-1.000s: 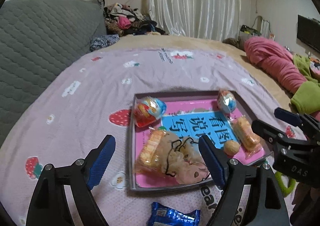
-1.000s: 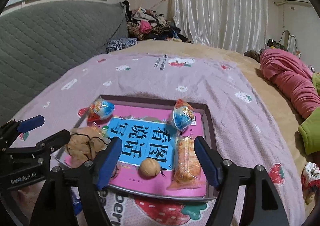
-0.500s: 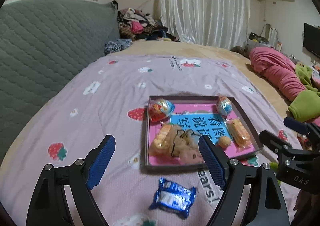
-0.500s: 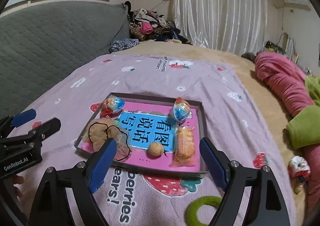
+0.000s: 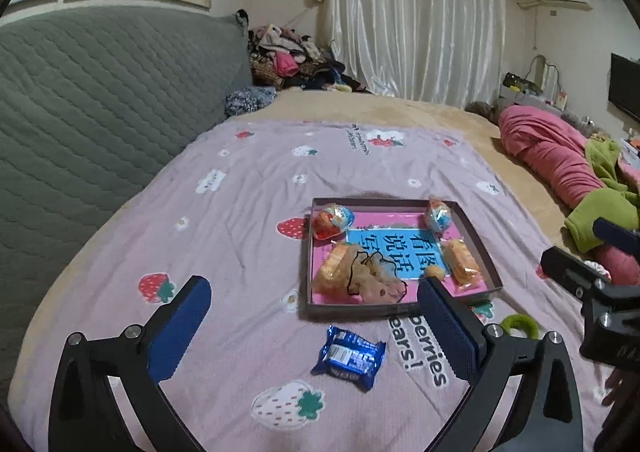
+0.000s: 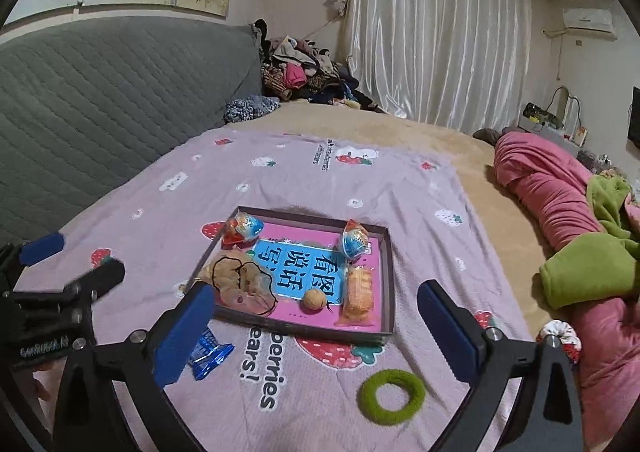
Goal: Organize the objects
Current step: 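Open both grippers and withdraw them from the tray, then move both open grippers toward the blue snack packet and green ring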
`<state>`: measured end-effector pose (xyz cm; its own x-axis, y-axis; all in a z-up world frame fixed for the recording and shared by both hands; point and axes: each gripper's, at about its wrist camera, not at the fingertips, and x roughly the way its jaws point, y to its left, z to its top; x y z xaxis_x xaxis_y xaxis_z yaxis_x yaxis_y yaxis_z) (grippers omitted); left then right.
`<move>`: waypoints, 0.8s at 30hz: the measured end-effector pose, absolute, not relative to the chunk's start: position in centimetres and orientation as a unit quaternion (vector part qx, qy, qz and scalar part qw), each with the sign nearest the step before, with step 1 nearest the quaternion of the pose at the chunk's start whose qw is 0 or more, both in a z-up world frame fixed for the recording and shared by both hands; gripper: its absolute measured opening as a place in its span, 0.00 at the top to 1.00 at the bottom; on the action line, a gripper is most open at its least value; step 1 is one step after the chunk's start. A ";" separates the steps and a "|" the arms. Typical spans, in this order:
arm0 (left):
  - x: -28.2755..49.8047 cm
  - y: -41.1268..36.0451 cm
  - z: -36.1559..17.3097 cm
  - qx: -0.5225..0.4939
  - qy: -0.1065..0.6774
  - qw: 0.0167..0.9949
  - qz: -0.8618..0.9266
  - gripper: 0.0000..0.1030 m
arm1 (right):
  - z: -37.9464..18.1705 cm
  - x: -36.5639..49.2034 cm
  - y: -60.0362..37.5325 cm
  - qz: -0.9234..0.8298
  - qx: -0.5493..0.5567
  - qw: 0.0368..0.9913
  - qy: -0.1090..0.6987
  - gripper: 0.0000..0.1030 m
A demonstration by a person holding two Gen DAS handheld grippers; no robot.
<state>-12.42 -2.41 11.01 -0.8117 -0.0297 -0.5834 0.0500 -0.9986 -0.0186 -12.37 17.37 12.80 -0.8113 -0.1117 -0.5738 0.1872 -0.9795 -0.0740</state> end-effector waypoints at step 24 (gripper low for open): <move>-2.6 -3.3 18.0 0.278 0.009 0.032 -0.960 0.00 | 19.9 -2.7 17.7 -0.961 0.256 0.078 0.076 0.01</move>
